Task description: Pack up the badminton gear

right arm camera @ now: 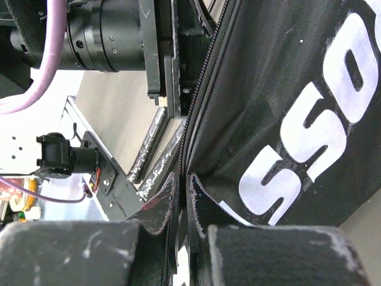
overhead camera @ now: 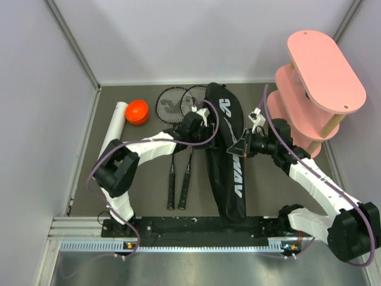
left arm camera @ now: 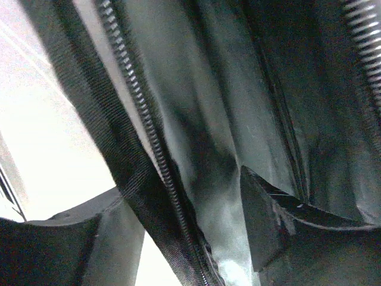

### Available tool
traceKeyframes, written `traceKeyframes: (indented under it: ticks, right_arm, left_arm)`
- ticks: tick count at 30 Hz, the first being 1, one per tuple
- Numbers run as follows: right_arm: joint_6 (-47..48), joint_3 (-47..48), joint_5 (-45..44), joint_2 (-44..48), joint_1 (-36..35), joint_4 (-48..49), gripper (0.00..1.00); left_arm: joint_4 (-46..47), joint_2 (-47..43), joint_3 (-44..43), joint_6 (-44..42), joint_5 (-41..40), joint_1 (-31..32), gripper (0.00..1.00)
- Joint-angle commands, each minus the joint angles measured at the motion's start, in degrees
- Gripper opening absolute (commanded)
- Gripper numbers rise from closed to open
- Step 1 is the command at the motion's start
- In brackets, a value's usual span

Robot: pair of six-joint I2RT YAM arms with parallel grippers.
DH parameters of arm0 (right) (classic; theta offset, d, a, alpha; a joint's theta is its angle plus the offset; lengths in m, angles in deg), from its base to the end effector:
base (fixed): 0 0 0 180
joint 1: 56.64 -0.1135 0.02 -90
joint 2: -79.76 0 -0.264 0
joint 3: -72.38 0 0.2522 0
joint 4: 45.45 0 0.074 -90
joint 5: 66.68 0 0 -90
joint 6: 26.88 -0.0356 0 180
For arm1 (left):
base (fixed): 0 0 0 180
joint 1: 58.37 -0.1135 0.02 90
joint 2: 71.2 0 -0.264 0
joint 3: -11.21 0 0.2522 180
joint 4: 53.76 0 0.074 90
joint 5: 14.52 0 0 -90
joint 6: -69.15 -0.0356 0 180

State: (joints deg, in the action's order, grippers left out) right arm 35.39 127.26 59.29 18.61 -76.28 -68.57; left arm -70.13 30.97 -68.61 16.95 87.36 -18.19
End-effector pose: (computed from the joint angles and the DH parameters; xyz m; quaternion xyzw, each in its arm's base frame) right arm 0.2123 0.0980 0.2667 -0.0975 0.8301 0.4369 0.3324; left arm 0.2962 -0.2597 0.2076 0.0634 0.8956 -0.3433 0.2758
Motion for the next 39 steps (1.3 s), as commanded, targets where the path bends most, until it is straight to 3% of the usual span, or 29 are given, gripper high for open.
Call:
traceKeyframes:
  ticks: [1,3,4,5,7,11,13,17,18,25,26,28,30,32,37,38,39]
  right_arm:
    - [0.1,1.0,1.7,1.7,0.9,2.9,0.00]
    - [1.3,0.7,1.4,2.3,0.8,1.8,0.00]
    - [2.0,0.7,1.0,2.7,0.8,1.1,0.00]
    - [3.4,0.5,-0.2,3.2,0.8,0.4,0.00]
    - [4.8,0.2,-1.8,4.8,0.9,-1.3,0.00]
    - [7.5,0.4,-4.0,6.3,0.6,-3.1,0.00]
    - [7.7,0.8,-3.1,5.7,-0.4,-2.9,0.13]
    - [6.4,2.8,-3.3,2.8,-4.5,-0.1,0.28]
    - [6.0,3.3,-3.0,1.9,-5.3,0.7,0.38]
    - [-2.6,6.9,0.4,-5.4,-6.2,8.9,0.77]
    - [-4.8,7.3,-1.0,-6.1,-6.1,10.9,0.81]
    - [-7.4,7.7,-6.0,-9.4,-6.1,13.0,0.99]
    - [-10.9,10.2,-9.9,-13.1,-6.8,12.4,0.99]
    - [-12.3,16.7,-16.0,-20.4,-8.0,4.5,0.99]
    - [-13.6,29.2,-34.3,-34.2,-17.7,-7.8,0.99]
    - [-14.8,31.9,-35.8,-35.5,-18.8,-10.0,0.97]
    - [-15.9,32.9,-38.1,-37.2,-19.6,-11.1,0.89]
  left_arm:
    - [5.0,0.3,-5.0,-2.2,3.1,-0.4,0.51]
    - [2.9,-0.4,-6.5,-5.1,2.5,-0.4,0.37]
    - [0.4,-1.0,-7.7,-6.2,1.3,-0.4,0.20]
    - [-0.6,-2.6,-8.1,-8.2,0.4,-0.4,0.11]
    - [-3.7,-4.7,-8.6,-9.9,-1.6,-0.4,0.00]
    - [-9.5,-11.9,-9.4,-14.9,-6.0,-0.3,0.00]
    - [-14.3,-13.9,-10.5,-16.1,-7.3,-0.3,0.00]
    - [-24.2,-17.6,-12.9,-18.0,-13.3,-0.3,0.00]
    - [-26.3,-18.2,-13.2,-18.2,-16.6,-0.3,0.00]
    - [-36.0,-25.5,-11.0,-21.8,-27.5,-0.5,0.00]
    - [-37.0,-27.3,-10.8,-22.7,-28.4,-0.5,0.00]
    - [-39.8,-29.6,-9.8,-23.2,-30.7,-0.5,0.00]
    - [-41.4,-33.4,-8.8,-23.6,-31.7,-0.5,0.00]
    - [-42.2,-37.3,-7.2,-23.6,-33.1,-0.5,0.00]
    - [-46.3,-43.5,-5.1,-20.1,-37.8,-0.7,0.00]
    - [-46.9,-44.0,-5.0,-19.3,-38.6,-0.7,0.00]
    - [-47.7,-44.3,-4.9,-18.6,-39.9,-0.8,0.00]
